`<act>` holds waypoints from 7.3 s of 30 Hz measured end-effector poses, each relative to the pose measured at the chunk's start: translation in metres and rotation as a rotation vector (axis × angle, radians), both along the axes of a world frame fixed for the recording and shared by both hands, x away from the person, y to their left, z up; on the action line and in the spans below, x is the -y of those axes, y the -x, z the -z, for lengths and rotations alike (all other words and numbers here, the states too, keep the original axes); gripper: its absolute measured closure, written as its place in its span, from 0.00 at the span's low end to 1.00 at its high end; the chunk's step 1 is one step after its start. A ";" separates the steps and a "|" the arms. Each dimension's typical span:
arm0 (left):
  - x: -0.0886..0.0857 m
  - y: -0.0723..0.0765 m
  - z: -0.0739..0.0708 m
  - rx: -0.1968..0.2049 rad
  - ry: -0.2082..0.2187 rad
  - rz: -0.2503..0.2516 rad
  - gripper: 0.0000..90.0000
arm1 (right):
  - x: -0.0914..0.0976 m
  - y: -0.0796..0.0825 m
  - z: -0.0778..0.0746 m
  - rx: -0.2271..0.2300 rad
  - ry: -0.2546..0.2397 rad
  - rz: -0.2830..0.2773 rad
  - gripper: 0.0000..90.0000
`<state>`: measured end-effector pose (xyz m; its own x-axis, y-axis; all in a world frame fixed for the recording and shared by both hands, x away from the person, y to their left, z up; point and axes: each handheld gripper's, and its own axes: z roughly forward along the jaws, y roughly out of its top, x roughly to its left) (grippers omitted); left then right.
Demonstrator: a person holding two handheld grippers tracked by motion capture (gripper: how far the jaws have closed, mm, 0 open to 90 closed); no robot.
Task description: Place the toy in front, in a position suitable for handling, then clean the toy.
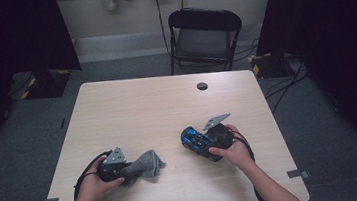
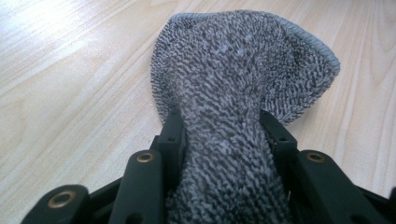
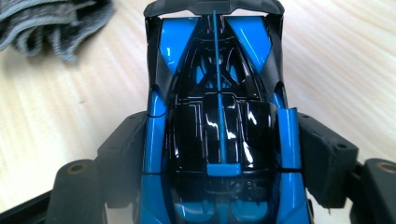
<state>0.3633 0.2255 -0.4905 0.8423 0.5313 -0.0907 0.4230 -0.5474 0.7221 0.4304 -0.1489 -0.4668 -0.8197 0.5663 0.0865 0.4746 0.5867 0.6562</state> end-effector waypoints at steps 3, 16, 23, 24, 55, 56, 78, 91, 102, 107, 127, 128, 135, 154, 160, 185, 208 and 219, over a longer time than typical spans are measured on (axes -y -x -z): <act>0.001 0.000 0.000 -0.001 0.000 -0.005 0.67 | -0.005 0.002 0.001 0.002 0.006 -0.018 0.29; 0.001 -0.001 -0.001 -0.003 -0.010 0.006 0.67 | -0.041 0.005 0.005 0.031 0.038 -0.064 0.29; 0.003 -0.002 -0.001 -0.004 -0.012 0.008 0.67 | -0.051 0.004 0.014 0.030 0.051 -0.071 0.29; 0.003 -0.002 -0.001 -0.006 -0.012 0.008 0.67 | -0.051 0.004 0.014 0.030 0.051 -0.071 0.29; 0.034 -0.018 0.000 0.019 -0.042 0.042 0.36 | -0.027 0.009 0.009 0.025 0.031 -0.047 0.29; 0.034 -0.019 -0.001 0.007 -0.042 0.036 0.56 | -0.027 0.009 0.009 0.024 0.032 -0.050 0.29; 0.090 -0.072 -0.020 0.022 0.018 -0.094 0.74 | -0.035 0.014 -0.011 0.043 -0.031 -0.097 0.29; 0.093 -0.060 -0.032 0.065 0.016 -0.013 0.74 | -0.031 0.009 -0.008 0.039 -0.007 -0.070 0.31; 0.086 -0.057 -0.018 0.046 -0.048 -0.024 0.74 | -0.041 0.008 -0.001 0.026 0.048 -0.103 0.31; 0.081 -0.058 -0.011 0.040 -0.052 -0.042 0.73 | -0.041 0.007 0.004 0.025 0.054 -0.099 0.31; 0.072 -0.075 -0.013 0.086 0.008 -0.149 0.74 | -0.044 0.014 0.006 0.033 0.036 -0.124 0.31; 0.077 -0.075 -0.013 0.083 0.020 -0.136 0.73 | -0.044 0.014 0.006 0.036 0.035 -0.125 0.31; 0.093 -0.069 -0.006 0.066 0.022 -0.055 0.74 | -0.042 0.011 0.007 0.040 0.031 -0.109 0.31; 0.082 -0.048 -0.014 0.058 0.010 0.018 0.74 | -0.036 0.005 0.007 0.031 0.032 -0.056 0.31; 0.075 -0.048 -0.014 0.059 0.001 0.007 0.74 | -0.036 0.005 0.007 0.027 0.039 -0.062 0.31; 0.090 -0.071 -0.004 0.057 -0.011 -0.006 0.73 | -0.042 0.009 0.006 0.037 0.035 -0.114 0.31; 0.080 -0.050 -0.006 0.059 -0.037 0.037 0.73 | -0.042 -0.003 0.010 0.010 0.041 -0.091 0.31; 0.064 -0.037 -0.009 0.061 -0.062 0.048 0.73 | -0.044 -0.005 0.012 -0.005 0.045 -0.086 0.31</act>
